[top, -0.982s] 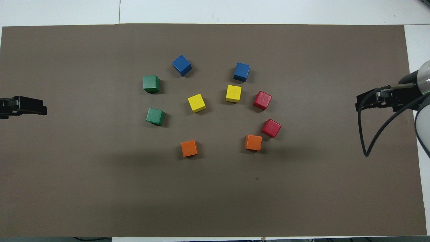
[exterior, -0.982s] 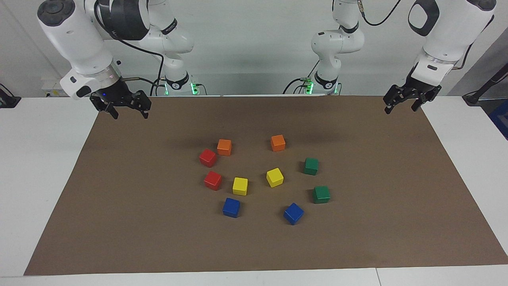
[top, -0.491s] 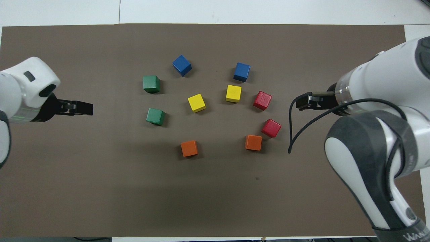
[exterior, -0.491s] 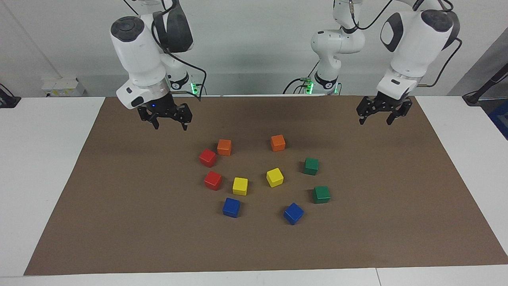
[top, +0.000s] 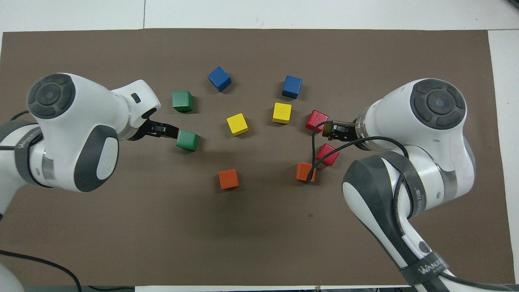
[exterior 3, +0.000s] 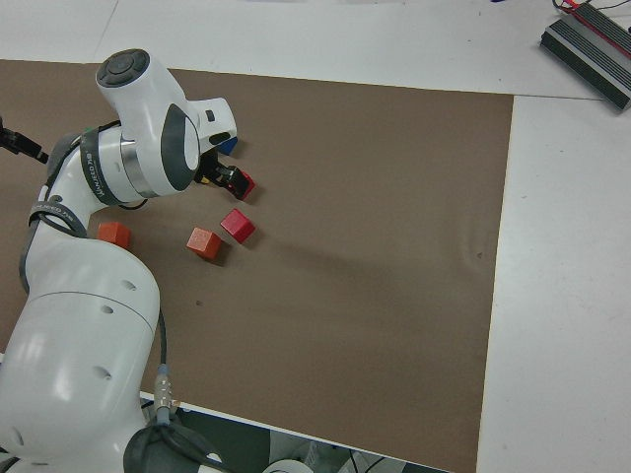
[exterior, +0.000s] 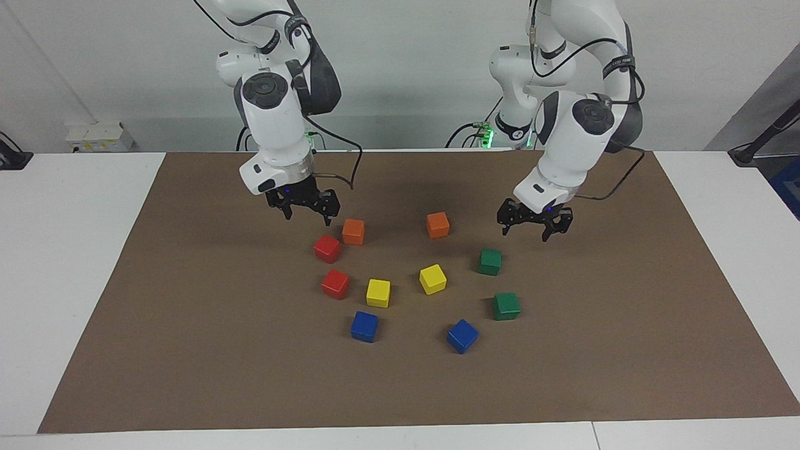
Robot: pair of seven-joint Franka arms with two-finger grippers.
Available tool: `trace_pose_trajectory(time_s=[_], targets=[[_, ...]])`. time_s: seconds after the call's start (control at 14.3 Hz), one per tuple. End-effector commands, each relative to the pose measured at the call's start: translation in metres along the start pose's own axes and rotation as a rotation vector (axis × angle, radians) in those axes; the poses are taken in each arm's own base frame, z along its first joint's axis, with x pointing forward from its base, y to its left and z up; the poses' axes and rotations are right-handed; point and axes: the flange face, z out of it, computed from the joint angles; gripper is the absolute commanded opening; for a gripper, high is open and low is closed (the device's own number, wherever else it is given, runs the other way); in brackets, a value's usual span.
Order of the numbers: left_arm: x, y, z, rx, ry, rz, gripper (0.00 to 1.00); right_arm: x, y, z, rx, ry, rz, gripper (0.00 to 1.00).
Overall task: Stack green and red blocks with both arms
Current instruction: 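Reach the left gripper to a green cube while the right reaches red, then carry the green cube outward while the right gripper grasps the red cube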
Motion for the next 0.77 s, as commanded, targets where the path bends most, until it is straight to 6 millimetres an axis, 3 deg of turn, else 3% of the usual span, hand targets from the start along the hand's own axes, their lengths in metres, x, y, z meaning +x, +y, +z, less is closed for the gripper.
trace_pose_trajectory(time_s=[0.0,0.35,0.7], targets=[[0.005,0.011,0.022,-0.013,0.012,0.003,1.0,-0.007,0.009,0.022,-0.002,-0.007,0.043,0.98],[0.014,0.033,0.076,-0.012,0.006,0.032,1.0,-0.006,0.01,0.046,-0.001,-0.016,0.132,0.97],[0.01,0.032,0.096,-0.009,-0.012,0.033,1.0,-0.011,0.001,0.074,0.016,0.005,0.129,0.96]])
